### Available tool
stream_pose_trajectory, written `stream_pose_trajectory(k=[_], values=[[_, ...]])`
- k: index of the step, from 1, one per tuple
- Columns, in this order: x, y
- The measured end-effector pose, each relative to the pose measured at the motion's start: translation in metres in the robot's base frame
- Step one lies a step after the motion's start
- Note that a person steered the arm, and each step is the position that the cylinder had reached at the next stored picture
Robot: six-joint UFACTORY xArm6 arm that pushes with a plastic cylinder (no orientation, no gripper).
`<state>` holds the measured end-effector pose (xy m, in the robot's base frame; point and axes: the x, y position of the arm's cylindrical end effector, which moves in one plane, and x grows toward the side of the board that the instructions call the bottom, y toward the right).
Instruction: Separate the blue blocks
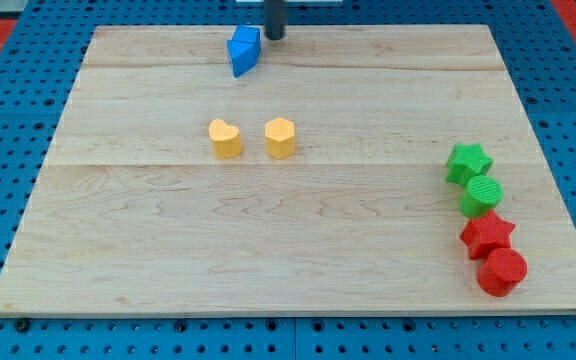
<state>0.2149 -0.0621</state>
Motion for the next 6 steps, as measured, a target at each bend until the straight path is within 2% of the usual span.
stream_pose_trajectory(k=[1,2,3,4,5,6], values=[[0.051,-0.038],[0.045,-0.041],[0.011,-0.015],[-0.002,-0.028],[0.0,-0.078],[0.058,-0.085]])
